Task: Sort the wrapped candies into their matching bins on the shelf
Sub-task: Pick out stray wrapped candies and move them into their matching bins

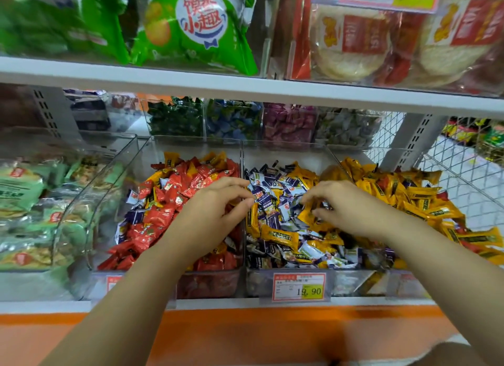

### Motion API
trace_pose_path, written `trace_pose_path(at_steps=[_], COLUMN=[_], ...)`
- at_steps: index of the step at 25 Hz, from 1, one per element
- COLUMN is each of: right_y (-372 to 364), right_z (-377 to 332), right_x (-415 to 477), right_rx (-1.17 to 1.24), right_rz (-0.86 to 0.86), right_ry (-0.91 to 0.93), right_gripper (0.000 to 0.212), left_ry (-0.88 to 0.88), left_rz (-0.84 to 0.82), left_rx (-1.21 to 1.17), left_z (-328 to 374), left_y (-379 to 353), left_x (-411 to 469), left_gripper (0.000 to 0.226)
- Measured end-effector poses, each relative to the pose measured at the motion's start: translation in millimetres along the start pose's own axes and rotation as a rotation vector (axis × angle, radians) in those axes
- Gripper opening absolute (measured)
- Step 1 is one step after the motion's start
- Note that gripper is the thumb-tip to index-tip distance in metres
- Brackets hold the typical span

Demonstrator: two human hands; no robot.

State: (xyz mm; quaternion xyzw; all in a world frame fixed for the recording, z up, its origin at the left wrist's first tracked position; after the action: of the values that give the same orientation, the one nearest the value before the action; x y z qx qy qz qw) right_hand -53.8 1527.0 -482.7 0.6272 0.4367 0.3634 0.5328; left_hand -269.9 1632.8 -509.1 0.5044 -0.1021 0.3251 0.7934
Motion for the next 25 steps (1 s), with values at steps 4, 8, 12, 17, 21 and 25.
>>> trace_pose_path(at_steps=[4, 8, 12, 17, 21, 25], right_y=[-25, -17, 3, 3, 1, 11], right_z=[4, 0, 11, 78, 94, 64], right_x=[23, 17, -11, -26, -32, -40], right_rx=[-0.171, -0.263, -0.003, 0.129, 0.175, 0.211], right_rz=[-0.115, 0.143, 0.542, 0.568, 0.497, 0.536], right_ry=[-0.121, -0.084, -0.046, -0.368, -0.413, -0.231], right_gripper=[0.058, 0.033, 0.033, 0.042, 0.051, 0.040], left_ry=[0.005, 0.011, 0.013, 0.043, 0.083, 0.104], left_rz=[-0.009, -0.015, 0.022, 0.040, 0.090, 0.108], left_rx=[-0.003, 0.002, 0.027, 0.035, -0.021, -0.016], left_z=[0, 2, 6, 16, 17, 15], left_y=[1, 2, -4, -20, -17, -15], left_x=[1, 2, 9, 22, 31, 35], left_gripper=[0.022, 0.022, 0.022, 0.020, 0.021, 0.022])
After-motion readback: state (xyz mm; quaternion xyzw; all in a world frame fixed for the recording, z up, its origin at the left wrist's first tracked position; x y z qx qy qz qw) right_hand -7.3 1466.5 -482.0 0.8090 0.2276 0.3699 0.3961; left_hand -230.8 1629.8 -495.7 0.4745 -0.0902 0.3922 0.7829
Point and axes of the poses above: each hand's wrist, its own x-axis towards the middle knuckle, its own y-axis out of the back of the hand, z = x × y, the point moved 1 cm from there along x, towards the middle knuckle, and after that the axes turned 11 degrees about -y, right-handed, at the moved point
